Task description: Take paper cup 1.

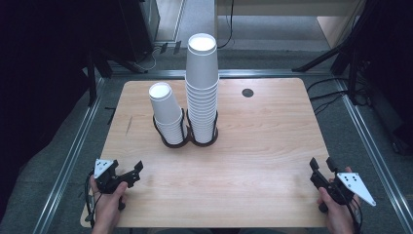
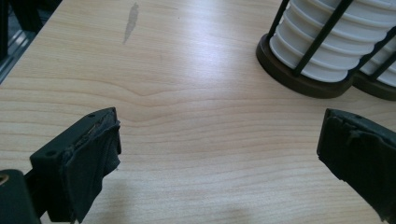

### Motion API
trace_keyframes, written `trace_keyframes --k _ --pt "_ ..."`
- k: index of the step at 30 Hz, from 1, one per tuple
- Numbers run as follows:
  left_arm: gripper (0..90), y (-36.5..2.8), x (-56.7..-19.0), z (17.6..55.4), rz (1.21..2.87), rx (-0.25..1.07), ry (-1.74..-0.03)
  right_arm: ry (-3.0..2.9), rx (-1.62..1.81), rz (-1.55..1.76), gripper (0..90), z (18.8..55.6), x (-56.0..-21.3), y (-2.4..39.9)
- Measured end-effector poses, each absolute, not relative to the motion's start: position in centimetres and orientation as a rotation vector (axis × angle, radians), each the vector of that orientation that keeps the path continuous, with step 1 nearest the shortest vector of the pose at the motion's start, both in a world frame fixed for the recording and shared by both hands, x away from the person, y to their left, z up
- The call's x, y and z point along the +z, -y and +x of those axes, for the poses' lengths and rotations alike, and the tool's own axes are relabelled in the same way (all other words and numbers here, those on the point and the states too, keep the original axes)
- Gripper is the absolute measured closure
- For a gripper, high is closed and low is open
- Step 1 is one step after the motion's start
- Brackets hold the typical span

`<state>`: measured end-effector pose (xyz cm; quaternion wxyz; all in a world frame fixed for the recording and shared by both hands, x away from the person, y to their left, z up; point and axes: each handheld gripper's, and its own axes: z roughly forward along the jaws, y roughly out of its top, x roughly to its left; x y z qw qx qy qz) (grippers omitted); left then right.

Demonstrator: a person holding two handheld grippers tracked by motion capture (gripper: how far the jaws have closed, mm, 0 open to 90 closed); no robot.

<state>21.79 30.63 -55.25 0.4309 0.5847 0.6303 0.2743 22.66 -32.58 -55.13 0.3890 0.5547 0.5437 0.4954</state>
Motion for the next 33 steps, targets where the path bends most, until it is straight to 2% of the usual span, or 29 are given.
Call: trace_keyframes --k 3,10,11,20,22,33 --pt "0.0 -30.7 -55.2 21.8 1.452 0.678 -1.571 -1.439 1.195 1.435 39.2 22.6 -54.9 32.9" --pt "0.0 -30.5 -54.5 21.5 1.428 0.677 -1.543 -1.483 1.203 1.455 9.4 22.4 -54.3 32.3" --pt "0.0 -30.5 -54.5 21.5 1.429 0.673 -1.540 -1.482 1.191 1.464 0.0 22.5 -54.2 32.1" --pt "0.0 -30.7 -53.4 21.5 1.377 0.673 -1.524 -1.477 1.227 1.466 0.0 22.5 -53.1 31.4" --pt "0.0 -30.3 -52.7 21.5 1.388 0.667 -1.506 -1.449 1.216 1.464 13.1 22.4 -52.7 31.0" --pt "0.0 -28.5 -50.5 21.7 1.405 0.675 -1.424 -1.474 1.215 1.435 13.6 22.6 -52.6 30.3"
